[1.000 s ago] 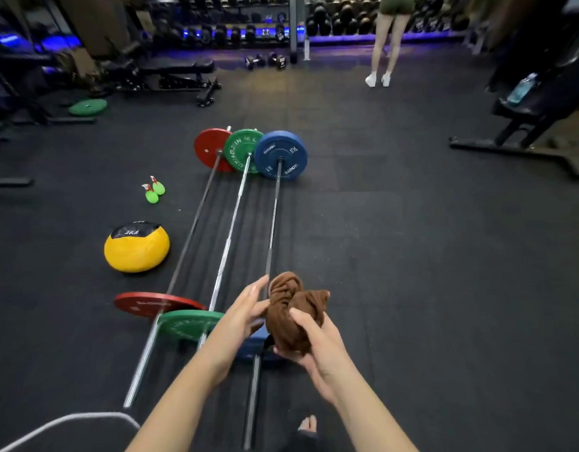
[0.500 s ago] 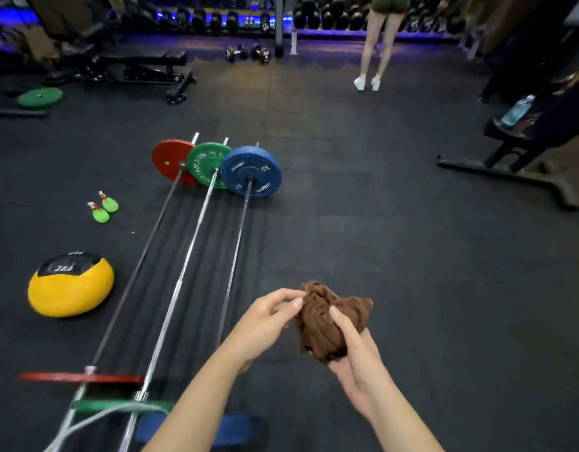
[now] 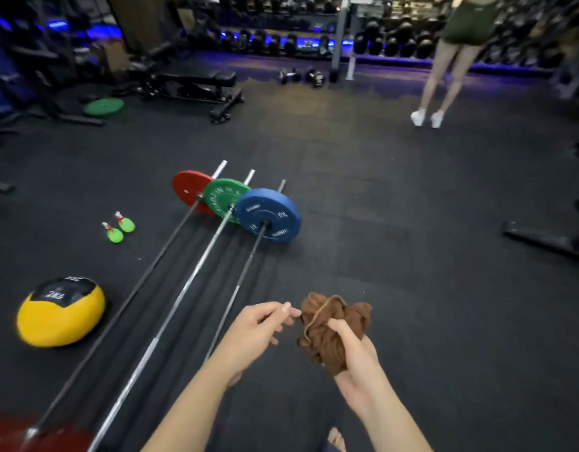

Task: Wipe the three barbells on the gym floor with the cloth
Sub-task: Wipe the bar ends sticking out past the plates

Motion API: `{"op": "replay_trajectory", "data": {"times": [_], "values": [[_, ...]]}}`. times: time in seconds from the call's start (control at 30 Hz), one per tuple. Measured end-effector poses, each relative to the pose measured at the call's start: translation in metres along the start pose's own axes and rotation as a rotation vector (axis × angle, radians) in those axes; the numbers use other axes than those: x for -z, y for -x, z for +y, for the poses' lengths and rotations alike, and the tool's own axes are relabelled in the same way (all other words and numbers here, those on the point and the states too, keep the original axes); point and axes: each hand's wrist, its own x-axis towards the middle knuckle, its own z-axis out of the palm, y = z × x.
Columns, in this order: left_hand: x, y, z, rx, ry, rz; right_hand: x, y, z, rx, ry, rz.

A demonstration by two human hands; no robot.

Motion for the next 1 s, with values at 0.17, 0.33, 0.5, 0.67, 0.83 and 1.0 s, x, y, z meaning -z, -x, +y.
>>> {"op": "replay_trajectory", "data": {"times": [0.17,0.33,0.5,0.67,0.83,1.0], "values": [[0.019,-0.116,0.044,-0.013,0.157,0.311,-0.028,-0.121,-0.098,-0.061,0.138,-0.075],[0.028,-0.213,0.043,0.099,0.279,0.504,-0.06,-0.226,-0.157,-0.13,0.247,-0.187],[0.031,-0.359,0.042,0.223,0.375,0.631,-0.075,-0.362,-0.216,-0.166,0.342,-0.158],[0.034,-0.543,0.097,0.282,0.437,0.607,-0.093,-0.502,-0.309,-0.219,0.424,-0.121],[0.047,-0.695,0.167,0.277,0.45,0.584,-0.119,-0.608,-0.419,-0.16,0.408,-0.195],[0.067,-0.805,0.186,0.331,0.4,0.643,-0.139,-0.718,-0.486,-0.069,0.524,-0.274]]}}
